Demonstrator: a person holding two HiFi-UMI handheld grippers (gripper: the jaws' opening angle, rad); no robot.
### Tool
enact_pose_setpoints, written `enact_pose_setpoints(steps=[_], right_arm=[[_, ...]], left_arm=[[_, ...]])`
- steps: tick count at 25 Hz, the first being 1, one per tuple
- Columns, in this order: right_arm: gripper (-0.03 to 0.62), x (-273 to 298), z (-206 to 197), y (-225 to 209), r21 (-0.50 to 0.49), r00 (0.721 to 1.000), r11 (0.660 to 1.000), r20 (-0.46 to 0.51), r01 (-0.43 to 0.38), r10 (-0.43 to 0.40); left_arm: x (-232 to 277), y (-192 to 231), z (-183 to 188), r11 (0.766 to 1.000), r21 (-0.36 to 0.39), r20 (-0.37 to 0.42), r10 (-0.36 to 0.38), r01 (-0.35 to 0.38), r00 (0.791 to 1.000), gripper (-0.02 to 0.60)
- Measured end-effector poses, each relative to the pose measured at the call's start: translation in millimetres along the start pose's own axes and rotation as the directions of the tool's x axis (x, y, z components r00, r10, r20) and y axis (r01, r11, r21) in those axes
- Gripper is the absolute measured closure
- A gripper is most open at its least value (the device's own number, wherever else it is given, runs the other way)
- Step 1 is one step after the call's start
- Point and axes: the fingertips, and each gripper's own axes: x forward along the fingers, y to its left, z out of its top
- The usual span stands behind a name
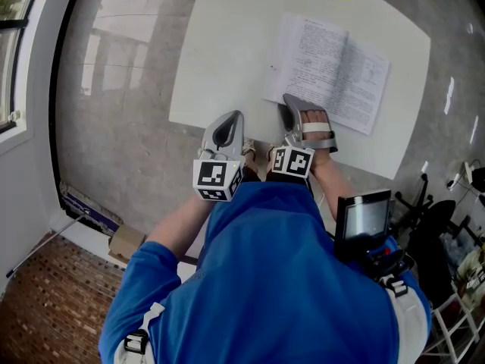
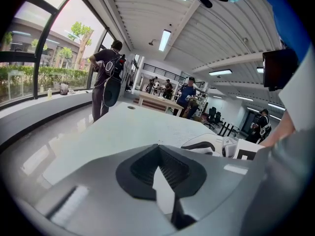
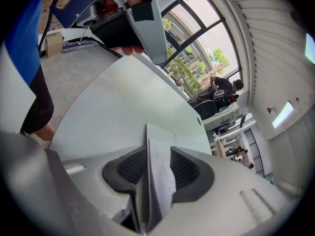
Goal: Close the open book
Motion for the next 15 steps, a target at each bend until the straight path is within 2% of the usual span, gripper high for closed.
enact_pose_setpoints(steps=[6,10,12,15], right_arm=[[0.456,9,11,-2,0.029,1.0,1.0,0.007,-0.012,0.011],[0.464,13,14,-1,0.06,0.999,0.997,0.001,-0.049,0.049],[0.478,14,15,1,0.076,0.998,0.995,-0.002,-0.065,0.065],[0.542,13,16,2,0.097,0.997,0.993,0.0,-0.074,0.074]], left_arm=[[-3,4,-1,1.0,0.005,0.0,0.004,-0.004,1.0,0.575],[-4,5,1,1.0,0.01,0.002,0.006,-0.006,1.0,0.575],[-4,5,3,1.0,0.014,0.003,0.007,-0.007,1.0,0.575],[-4,5,4,1.0,0.02,0.005,0.008,-0.009,1.0,0.575]])
